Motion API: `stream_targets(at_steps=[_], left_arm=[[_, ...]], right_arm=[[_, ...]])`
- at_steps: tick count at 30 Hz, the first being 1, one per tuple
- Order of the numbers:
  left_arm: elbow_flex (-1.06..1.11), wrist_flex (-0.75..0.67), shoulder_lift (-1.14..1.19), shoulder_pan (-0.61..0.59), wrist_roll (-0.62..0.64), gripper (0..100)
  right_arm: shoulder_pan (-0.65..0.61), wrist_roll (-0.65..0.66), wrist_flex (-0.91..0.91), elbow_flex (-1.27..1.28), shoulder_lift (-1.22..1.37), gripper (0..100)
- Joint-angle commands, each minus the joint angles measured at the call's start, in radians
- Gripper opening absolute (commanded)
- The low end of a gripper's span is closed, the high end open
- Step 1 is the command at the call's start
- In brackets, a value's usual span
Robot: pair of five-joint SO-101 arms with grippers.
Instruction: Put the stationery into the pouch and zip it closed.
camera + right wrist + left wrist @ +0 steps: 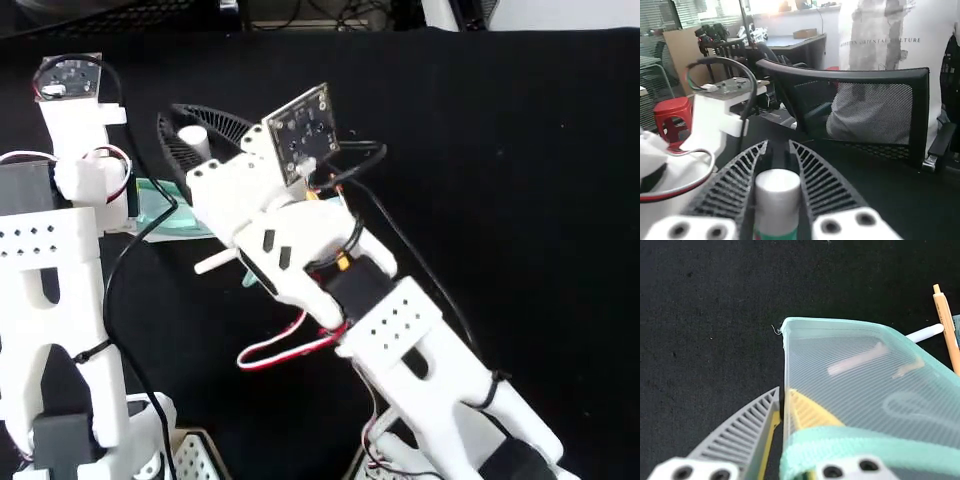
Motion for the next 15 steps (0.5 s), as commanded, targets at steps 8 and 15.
stream_targets(at_steps=[8, 15], left_arm=[[-0.024, -0.011, 0.006, -0.019, 0.002, 3], [-0.024, -0.011, 0.006, -0.019, -0.002, 3]], right_arm=[[0.026, 0.003, -0.011, 0.018, 0.016, 1.2], [0.021, 0.069, 0.009, 0.053, 0.016, 1.2]])
